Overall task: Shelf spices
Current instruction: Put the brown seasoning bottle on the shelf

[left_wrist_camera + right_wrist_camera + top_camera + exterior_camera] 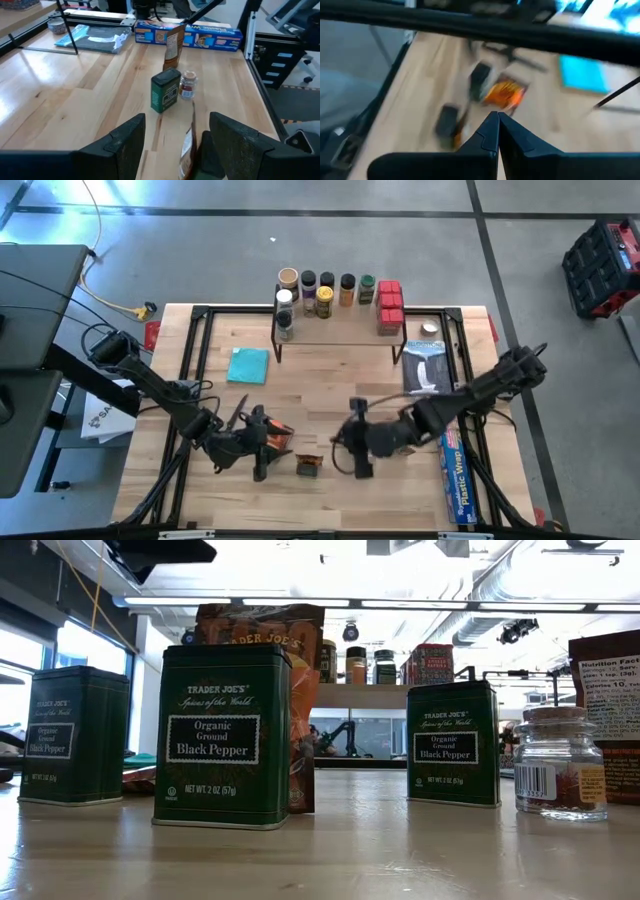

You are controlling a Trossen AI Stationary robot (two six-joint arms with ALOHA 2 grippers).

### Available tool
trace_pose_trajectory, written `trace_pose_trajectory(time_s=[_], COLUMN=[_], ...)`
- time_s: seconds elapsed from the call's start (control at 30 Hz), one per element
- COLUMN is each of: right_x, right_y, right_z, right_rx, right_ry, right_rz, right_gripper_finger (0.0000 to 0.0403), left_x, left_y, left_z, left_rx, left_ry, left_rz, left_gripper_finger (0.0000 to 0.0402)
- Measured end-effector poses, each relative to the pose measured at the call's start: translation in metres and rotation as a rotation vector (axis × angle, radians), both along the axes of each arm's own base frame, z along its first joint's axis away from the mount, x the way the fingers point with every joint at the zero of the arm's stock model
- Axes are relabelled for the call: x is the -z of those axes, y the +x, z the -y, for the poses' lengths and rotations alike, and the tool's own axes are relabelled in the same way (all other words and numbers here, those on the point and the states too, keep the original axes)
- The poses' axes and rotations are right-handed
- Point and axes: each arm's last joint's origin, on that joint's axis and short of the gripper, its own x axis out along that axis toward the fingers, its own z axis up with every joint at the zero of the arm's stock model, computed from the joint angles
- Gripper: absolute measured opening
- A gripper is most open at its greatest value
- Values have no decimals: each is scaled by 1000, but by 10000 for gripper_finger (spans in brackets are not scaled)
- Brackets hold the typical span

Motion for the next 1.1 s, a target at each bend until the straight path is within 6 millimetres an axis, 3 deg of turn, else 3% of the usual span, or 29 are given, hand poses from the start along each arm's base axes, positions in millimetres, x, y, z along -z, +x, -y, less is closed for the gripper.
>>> trace_pose_trajectory(time_s=[0.17, 0.4, 0.63, 0.87, 0.97, 1.1], right_x=[24, 40, 58, 79, 81, 81], right_y=[-18, -51, -70, -78, -77, -70], right_z=[-27, -54, -76, -68, -68, -63], right_rx=[-37, 2, 99, 217, 187, 136], right_ry=[144, 339, 222, 32, -32, -27], right_rz=[-123, -392, -422, -527, -523, -543], right_gripper_finger=[0, 18, 137, 263, 294, 304], left_x=[0, 0, 0, 0, 0, 0], left_y=[4, 9, 10, 10, 10, 10], left_z=[-6, -13, -15, -14, -14, -14], left_rx=[-29, -57, -66, -52, -52, -52], left_ry=[-7, -9, -10, -7, -7, -6], left_rz=[2, 6, 7, 3, 3, 3], left_gripper_finger=[215, 215, 215, 215, 215, 215])
